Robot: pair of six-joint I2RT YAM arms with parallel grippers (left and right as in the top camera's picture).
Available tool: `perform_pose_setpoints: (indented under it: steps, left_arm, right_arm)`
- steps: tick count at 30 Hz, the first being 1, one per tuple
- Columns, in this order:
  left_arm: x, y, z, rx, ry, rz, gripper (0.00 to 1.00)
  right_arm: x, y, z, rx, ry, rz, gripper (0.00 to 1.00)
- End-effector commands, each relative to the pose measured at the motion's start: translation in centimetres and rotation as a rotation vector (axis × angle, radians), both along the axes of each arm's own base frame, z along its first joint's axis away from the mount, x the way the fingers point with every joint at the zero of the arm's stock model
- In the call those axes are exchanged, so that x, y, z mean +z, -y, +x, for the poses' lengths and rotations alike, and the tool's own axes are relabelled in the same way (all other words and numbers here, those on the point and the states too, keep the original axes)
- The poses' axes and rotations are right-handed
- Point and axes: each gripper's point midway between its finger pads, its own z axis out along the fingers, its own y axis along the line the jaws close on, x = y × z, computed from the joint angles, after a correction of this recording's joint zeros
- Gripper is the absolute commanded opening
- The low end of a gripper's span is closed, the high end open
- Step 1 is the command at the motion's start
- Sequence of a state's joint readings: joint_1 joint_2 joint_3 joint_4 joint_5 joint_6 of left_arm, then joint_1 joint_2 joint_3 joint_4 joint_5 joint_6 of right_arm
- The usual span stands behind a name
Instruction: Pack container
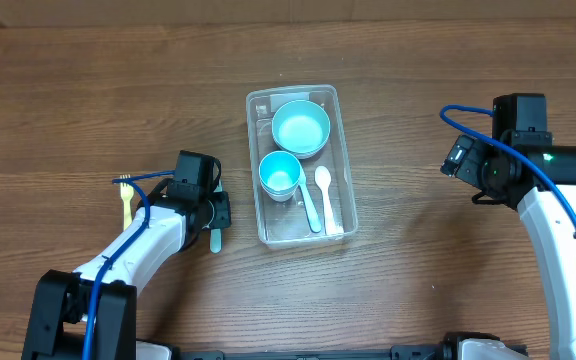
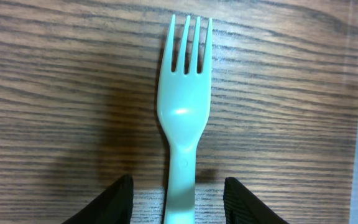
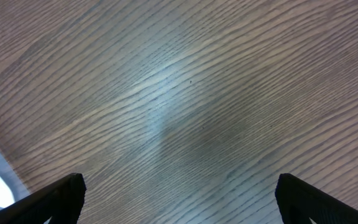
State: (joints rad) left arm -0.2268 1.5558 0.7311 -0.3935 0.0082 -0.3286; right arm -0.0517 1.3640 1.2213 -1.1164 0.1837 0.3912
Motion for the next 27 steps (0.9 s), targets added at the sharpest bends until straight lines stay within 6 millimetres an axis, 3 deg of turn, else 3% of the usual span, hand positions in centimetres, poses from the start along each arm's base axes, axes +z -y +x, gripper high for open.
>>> perform_pose_setpoints:
  steps: [1, 5, 9, 11, 14, 19, 22, 27]
  left_arm:
    - [0.1, -0.4, 0.2, -0.009, 0.016, 0.021, 0.44]
    - [-0.2, -0.5, 0.0, 0.004, 0.007, 0.023, 0.43]
    - [-2.8, -0.2, -0.7, -0.007, -0.052, 0.100, 0.51]
    - [-3.6, -0.1, -0.9, -0.004, -0.070, 0.102, 0.47]
    - [-3.2, 0.0, -0.5, 0.004, -0.067, 0.103, 0.31]
    - [-1.2, -0.1, 0.6, 0.010, -0.083, 0.128, 0.13]
    - [0.2, 0.2, 1.7, 0.012, -0.067, 0.126, 0.13]
    - [7.2, 0.5, 5.4, 0.035, 0.056, 0.130, 0.12]
  right_arm:
    - [1.5, 0.2, 0.4, 0.001, 0.048, -0.011, 1.00]
    - [1.5, 0.2, 0.4, 0.001, 0.048, -0.011, 1.00]
    - [1.5, 0.2, 0.4, 0.001, 0.048, -0.011, 1.00]
    - [1.5, 0.2, 0.4, 0.001, 0.048, -0.011, 1.00]
    - [1.5, 0.2, 0.4, 0.001, 0.048, -0.011, 1.00]
    - [1.5, 0.2, 0.4, 0.001, 0.048, -0.011, 1.00]
    - [1.5, 0.2, 0.4, 0.001, 0.048, -0.011, 1.00]
    - [1.5, 0.2, 0.4, 0.001, 0.048, -0.011, 1.00]
